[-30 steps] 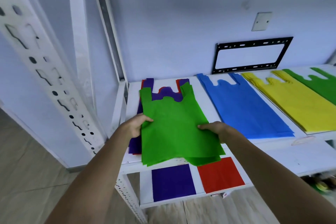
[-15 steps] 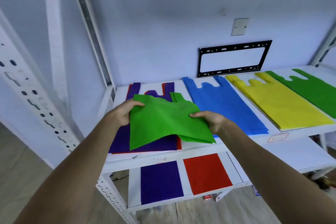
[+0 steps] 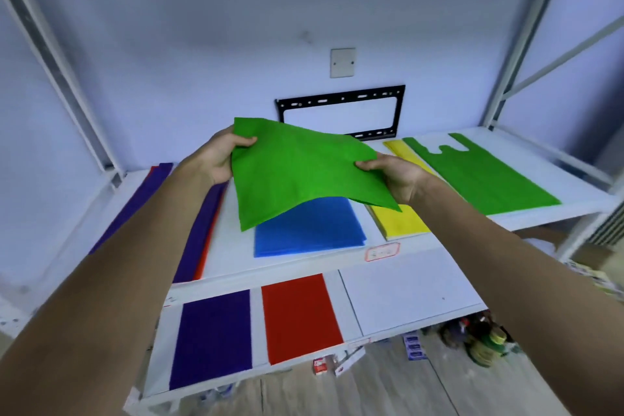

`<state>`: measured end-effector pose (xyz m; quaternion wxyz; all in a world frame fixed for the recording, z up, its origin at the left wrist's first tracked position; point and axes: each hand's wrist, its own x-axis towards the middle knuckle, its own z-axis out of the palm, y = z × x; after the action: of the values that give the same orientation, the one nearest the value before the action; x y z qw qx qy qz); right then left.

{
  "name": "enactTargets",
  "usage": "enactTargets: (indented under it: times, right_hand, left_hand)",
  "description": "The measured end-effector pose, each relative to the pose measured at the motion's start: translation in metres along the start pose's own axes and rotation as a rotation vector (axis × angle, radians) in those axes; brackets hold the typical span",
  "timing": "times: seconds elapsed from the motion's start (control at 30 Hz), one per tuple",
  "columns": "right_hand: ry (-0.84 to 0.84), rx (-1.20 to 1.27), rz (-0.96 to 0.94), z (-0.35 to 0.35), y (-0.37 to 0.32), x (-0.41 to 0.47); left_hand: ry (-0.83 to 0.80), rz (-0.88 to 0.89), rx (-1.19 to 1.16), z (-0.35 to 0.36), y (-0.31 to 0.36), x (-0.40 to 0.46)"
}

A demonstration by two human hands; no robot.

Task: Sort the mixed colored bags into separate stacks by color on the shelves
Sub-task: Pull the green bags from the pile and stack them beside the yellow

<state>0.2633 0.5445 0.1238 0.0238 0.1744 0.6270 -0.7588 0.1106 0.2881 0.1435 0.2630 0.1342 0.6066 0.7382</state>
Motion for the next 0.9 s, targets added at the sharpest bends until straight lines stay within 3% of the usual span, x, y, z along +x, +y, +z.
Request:
enactTargets:
  times: [0.43,0.67,0.8,0.9]
  right_hand:
    - [0.149,-0.070,-0.085,-0.231,-0.055,-0.006]
    - [0.232,-0.118,0.113,-0.348,-0.099,0.061]
    - [0.308,-0.179,0.067,-0.393,-0.146,0.098]
    - [0.322,-0.182,-0.088,-0.413,-0.183,0.114]
  left_hand:
    - [-0.110,-0.062,0.078,0.208,-0.035,0.138]
    - [-0.046,-0.236,0.211,0.295,-0.043,0.247]
    - [0.022,-0.202,0.201,0.339,-0.022,0.301]
    - [0.048,-0.061,0.076,0.372,0.002,0.331]
